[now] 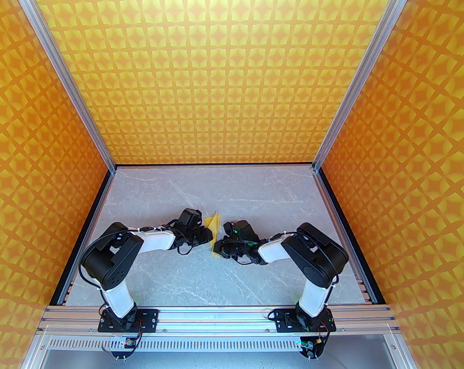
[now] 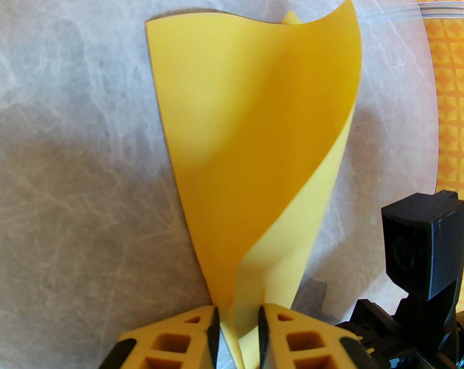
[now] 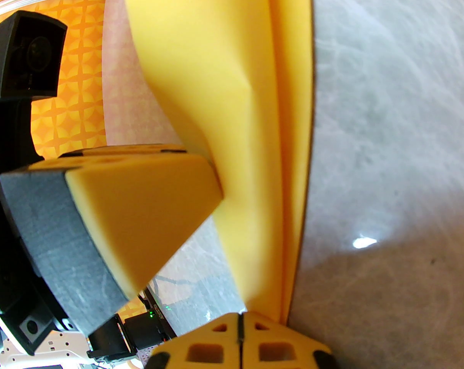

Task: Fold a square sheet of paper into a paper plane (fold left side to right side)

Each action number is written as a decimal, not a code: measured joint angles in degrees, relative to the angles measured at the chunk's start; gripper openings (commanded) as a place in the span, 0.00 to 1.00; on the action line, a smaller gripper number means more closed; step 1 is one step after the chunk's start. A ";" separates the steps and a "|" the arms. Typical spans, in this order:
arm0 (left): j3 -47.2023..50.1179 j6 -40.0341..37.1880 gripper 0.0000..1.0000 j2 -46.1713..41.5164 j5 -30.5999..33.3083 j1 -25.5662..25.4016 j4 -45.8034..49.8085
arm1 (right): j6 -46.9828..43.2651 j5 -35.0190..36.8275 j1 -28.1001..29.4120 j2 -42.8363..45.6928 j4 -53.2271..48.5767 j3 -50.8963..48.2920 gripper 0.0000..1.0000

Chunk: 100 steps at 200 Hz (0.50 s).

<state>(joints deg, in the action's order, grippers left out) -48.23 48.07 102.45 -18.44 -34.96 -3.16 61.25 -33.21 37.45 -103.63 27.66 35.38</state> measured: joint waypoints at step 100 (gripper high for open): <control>-0.63 0.09 0.25 0.33 -0.04 0.04 1.05 | 0.02 -0.17 0.04 0.17 0.11 -0.09 0.08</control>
<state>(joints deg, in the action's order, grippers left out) -48.86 48.16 102.78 -18.48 -34.92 -2.11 61.28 -33.39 37.50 -103.46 27.77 35.29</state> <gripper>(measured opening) 0.252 0.078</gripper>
